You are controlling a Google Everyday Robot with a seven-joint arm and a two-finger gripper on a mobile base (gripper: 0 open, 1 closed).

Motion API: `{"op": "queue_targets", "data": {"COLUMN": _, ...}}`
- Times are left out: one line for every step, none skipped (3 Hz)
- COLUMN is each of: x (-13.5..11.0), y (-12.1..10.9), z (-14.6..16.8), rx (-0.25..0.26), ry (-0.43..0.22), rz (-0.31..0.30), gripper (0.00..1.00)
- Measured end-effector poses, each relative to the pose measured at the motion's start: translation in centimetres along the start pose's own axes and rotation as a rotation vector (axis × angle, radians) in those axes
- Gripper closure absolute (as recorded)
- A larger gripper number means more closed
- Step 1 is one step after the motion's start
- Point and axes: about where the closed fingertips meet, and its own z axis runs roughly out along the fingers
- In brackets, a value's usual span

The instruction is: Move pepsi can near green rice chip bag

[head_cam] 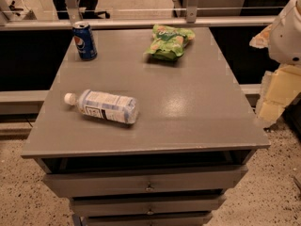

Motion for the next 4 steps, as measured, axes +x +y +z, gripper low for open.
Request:
{"op": "queue_targets", "data": {"x": 0.0, "y": 0.0, "z": 0.0, "rx": 0.0, "ry": 0.0, "rz": 0.0, "gripper": 0.0}}
{"op": "queue_targets", "data": {"x": -4.5, "y": -1.0, "z": 1.6, "rx": 0.007, "ry": -0.072, "rz": -0.038, "gripper": 0.0}}
{"op": "queue_targets", "data": {"x": -11.5, "y": -2.8, "z": 3.8, "rx": 0.029, "ry": -0.207, "rz": -0.087, "gripper": 0.0}}
{"op": "queue_targets", "data": {"x": -18.5, "y": -4.8, "z": 5.2, "rx": 0.077, "ry": -0.323, "rz": -0.092, "gripper": 0.0}}
